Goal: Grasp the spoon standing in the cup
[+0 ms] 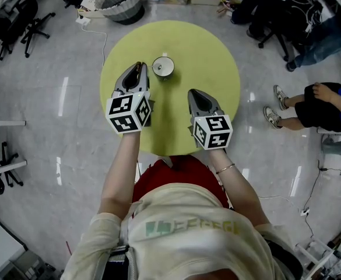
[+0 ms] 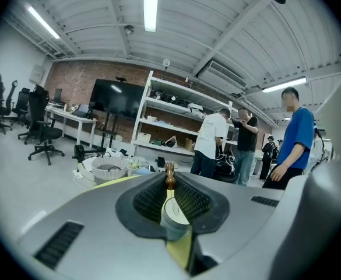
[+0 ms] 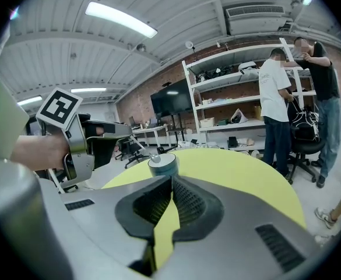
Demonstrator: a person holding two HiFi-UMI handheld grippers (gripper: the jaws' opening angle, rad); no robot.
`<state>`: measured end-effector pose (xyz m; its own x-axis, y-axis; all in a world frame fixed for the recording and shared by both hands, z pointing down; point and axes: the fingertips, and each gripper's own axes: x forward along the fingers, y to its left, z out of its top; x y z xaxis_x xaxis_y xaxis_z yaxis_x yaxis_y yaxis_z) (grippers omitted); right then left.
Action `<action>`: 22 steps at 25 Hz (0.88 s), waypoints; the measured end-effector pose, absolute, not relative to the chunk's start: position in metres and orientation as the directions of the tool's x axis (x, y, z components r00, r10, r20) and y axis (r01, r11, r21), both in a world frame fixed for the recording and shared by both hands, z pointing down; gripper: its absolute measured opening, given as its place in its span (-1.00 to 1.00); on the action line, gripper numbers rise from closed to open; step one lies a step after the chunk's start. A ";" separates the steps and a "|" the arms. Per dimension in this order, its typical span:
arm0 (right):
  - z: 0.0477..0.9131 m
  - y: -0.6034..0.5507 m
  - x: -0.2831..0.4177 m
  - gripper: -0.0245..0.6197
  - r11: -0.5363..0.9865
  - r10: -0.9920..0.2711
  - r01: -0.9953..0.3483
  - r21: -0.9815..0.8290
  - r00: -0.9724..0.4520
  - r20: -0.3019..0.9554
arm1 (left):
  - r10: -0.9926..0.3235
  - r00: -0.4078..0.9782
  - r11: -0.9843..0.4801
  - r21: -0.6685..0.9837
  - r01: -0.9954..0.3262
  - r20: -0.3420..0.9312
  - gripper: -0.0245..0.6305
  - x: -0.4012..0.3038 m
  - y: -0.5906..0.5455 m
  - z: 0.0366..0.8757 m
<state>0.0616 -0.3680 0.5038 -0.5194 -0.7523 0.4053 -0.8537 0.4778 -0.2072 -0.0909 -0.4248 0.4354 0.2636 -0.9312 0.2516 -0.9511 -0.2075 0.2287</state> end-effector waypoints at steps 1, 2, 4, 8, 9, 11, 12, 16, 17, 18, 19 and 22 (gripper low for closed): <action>0.503 -0.366 0.061 -0.80 0.478 -0.753 -0.854 -0.205 -0.519 0.404 | -0.934 0.262 -0.207 0.230 -0.951 0.244 -0.77 -0.092 -0.422 0.432; 0.502 -0.364 0.061 -0.80 0.479 -0.754 -0.854 -0.204 -0.519 0.403 | -0.936 0.260 -0.206 0.232 -0.951 0.237 -0.77 -0.093 -0.420 0.430; 0.501 -0.358 0.060 -0.80 0.480 -0.755 -0.854 -0.202 -0.519 0.401 | -0.940 0.258 -0.204 0.238 -0.950 0.224 -0.77 -0.095 -0.414 0.425; 0.498 -0.349 0.054 -0.80 0.480 -0.758 -0.854 -0.199 -0.519 0.396 | -0.945 0.255 -0.203 0.246 -0.948 0.203 -0.77 -0.104 -0.402 0.417; 0.497 -0.346 0.052 -0.80 0.482 -0.758 -0.854 -0.198 -0.519 0.394 | -0.947 0.254 -0.202 0.248 -0.948 0.199 -0.77 -0.106 -0.399 0.416; 0.495 -0.342 0.048 -0.80 0.485 -0.759 -0.853 -0.195 -0.521 0.390 | -0.949 0.250 -0.198 0.252 -0.947 0.193 -0.77 -0.110 -0.393 0.412; 0.493 -0.340 0.047 -0.80 0.487 -0.760 -0.852 -0.193 -0.522 0.387 | -0.950 0.247 -0.196 0.253 -0.947 0.189 -0.77 -0.113 -0.390 0.410; 0.485 -0.331 0.040 -0.80 0.495 -0.764 -0.850 -0.182 -0.525 0.375 | -0.955 0.237 -0.190 0.252 -0.949 0.175 -0.77 -0.123 -0.377 0.402; 0.484 -0.328 0.038 -0.80 0.496 -0.764 -0.849 -0.180 -0.526 0.373 | -0.956 0.236 -0.189 0.251 -0.949 0.172 -0.77 -0.126 -0.373 0.401; 0.482 -0.325 0.036 -0.80 0.497 -0.765 -0.849 -0.177 -0.526 0.372 | -0.957 0.234 -0.188 0.251 -0.950 0.170 -0.77 -0.128 -0.369 0.400; 0.481 -0.322 0.034 -0.80 0.498 -0.766 -0.849 -0.175 -0.526 0.370 | -0.958 0.232 -0.186 0.250 -0.950 0.169 -0.77 -0.131 -0.365 0.399; 0.477 -0.313 0.028 -0.80 0.503 -0.767 -0.847 -0.169 -0.528 0.364 | -0.960 0.226 -0.182 0.247 -0.952 0.166 -0.77 -0.140 -0.353 0.395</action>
<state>0.0275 -0.3127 0.4773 -0.5284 -0.7668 0.3644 -0.8473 0.5034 -0.1692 -0.1401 -0.3527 0.3953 0.2265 -0.9598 0.1658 -0.9518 -0.1820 0.2469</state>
